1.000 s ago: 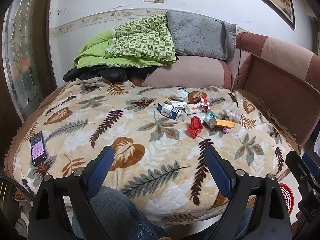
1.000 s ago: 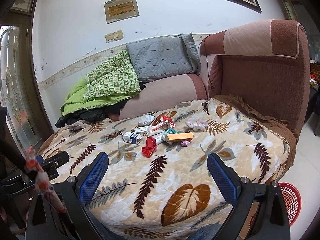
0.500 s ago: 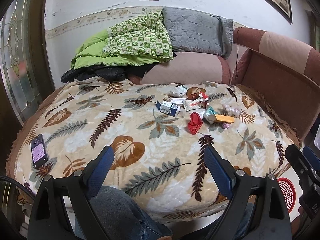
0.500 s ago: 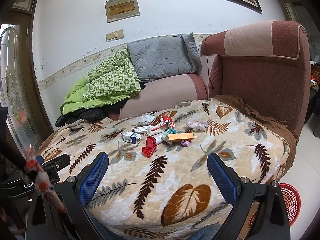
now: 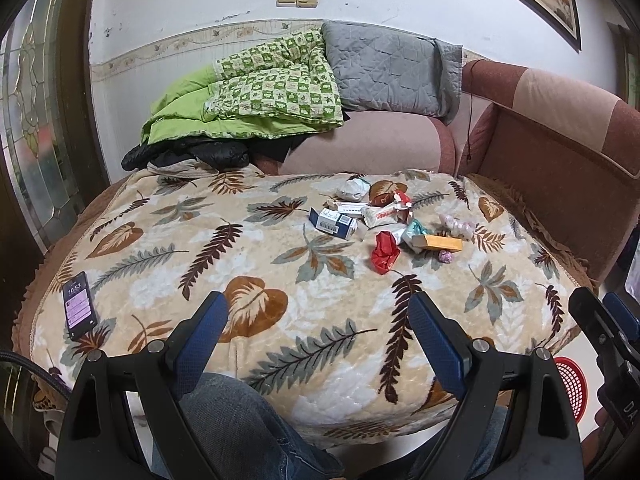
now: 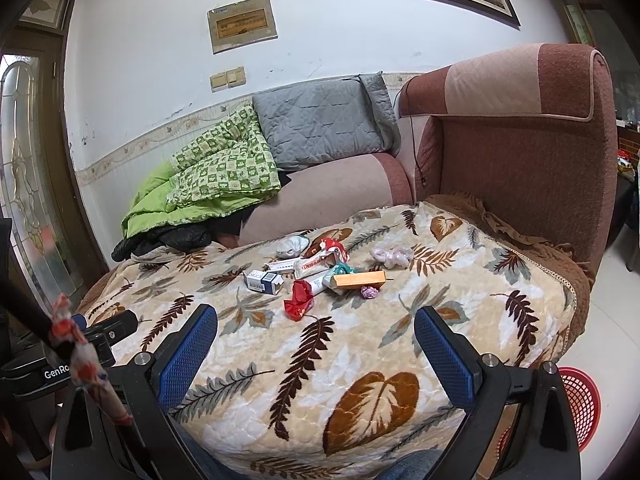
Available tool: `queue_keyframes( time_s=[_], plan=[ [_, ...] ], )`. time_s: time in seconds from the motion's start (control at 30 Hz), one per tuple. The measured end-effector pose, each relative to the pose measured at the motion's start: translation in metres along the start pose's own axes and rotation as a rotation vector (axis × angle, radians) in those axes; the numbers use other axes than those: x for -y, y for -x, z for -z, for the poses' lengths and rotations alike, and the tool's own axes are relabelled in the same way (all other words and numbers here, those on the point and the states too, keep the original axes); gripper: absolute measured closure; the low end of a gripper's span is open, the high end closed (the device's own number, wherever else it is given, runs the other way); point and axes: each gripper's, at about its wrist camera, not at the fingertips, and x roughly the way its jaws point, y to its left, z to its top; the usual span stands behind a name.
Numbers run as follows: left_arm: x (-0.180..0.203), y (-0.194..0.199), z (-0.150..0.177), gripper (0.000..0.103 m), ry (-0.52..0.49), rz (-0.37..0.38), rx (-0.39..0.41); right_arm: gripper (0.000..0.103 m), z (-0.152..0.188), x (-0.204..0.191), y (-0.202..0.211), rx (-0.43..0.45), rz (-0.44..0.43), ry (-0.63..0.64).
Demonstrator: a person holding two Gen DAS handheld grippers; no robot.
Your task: Collect trash
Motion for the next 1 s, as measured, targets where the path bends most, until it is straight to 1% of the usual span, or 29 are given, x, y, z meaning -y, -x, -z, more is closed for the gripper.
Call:
queue_keyframes(
  time_s=[0.23, 0.47, 0.6, 0.73, 0.87, 1.0],
  plan=[
    [0.0, 0.0, 0.001, 0.012, 0.001, 0.0, -0.002, 0.002, -0.002, 0.0, 0.006, 0.012, 0.001, 0.002],
    [0.004, 0.0, -0.002, 0.012, 0.001, 0.007, -0.003, 0.002, -0.001, 0.0, 0.006, 0.004, 0.002, 0.007],
    [0.012, 0.002, -0.009, 0.013, -0.004, 0.01, -0.008, 0.002, -0.002, -0.001, 0.002, -0.005, -0.007, 0.005],
    [0.008, 0.002, -0.005, 0.013, 0.0, 0.006, -0.005, 0.002, -0.004, 0.0, -0.007, -0.016, -0.009, 0.008],
    [0.011, -0.005, -0.009, 0.013, -0.003, 0.004, -0.014, 0.002, -0.005, 0.0, -0.015, -0.022, -0.01, 0.014],
    [0.008, -0.023, -0.012, 0.013, -0.009, 0.011, -0.029, 0.002, -0.005, 0.001, -0.027, -0.03, -0.015, 0.024]
  ],
)
